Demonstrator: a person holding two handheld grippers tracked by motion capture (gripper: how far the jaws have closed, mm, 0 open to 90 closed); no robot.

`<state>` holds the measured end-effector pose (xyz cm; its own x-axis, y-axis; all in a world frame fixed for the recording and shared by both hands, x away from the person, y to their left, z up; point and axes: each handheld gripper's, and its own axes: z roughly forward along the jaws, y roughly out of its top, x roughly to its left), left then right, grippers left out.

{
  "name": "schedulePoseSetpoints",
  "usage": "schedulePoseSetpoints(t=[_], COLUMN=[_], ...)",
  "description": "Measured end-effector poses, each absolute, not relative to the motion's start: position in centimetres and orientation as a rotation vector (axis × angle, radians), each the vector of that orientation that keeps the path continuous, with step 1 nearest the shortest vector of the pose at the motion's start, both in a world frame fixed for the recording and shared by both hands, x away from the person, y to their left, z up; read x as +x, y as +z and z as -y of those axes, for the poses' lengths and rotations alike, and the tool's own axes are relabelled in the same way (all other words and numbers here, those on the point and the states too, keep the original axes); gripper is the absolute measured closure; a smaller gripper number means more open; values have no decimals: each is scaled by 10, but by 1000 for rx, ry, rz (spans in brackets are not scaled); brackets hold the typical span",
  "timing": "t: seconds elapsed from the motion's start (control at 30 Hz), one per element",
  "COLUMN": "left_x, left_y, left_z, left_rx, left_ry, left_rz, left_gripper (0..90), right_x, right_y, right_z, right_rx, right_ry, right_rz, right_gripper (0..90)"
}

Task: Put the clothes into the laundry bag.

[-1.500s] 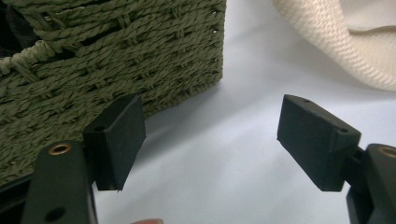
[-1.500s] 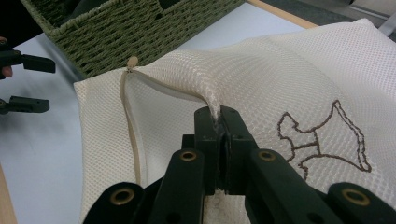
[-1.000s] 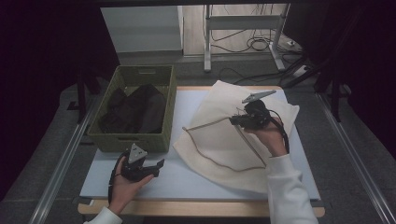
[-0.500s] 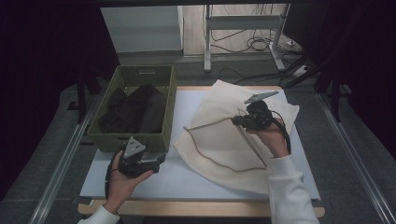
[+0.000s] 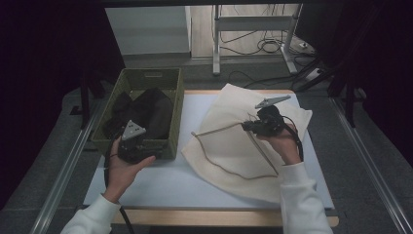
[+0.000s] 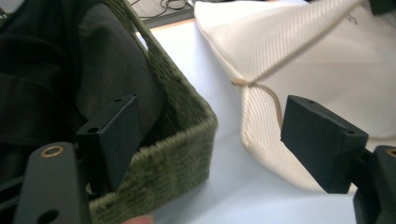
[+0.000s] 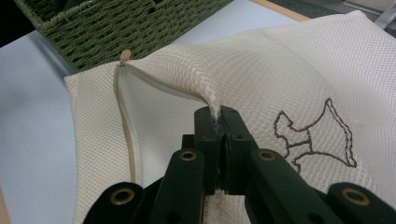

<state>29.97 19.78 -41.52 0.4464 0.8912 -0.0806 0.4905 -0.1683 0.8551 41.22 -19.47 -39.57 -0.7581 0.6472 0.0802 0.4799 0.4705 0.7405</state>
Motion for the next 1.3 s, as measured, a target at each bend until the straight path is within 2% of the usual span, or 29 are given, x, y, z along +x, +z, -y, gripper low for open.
schedulePoseSetpoints(t=[0.47, 1.3], left_x=[332, 403], left_y=[-397, -395], left_z=[-209, -218], left_rx=[1811, 1803], left_ry=[583, 540], left_rz=[-1240, -1446], left_gripper=[197, 105], right_x=[413, 415], right_y=[-397, -400], right_z=[195, 195], right_rx=[975, 983], right_ry=[1155, 1146], right_rz=[-2510, -2515], right_gripper=[867, 867])
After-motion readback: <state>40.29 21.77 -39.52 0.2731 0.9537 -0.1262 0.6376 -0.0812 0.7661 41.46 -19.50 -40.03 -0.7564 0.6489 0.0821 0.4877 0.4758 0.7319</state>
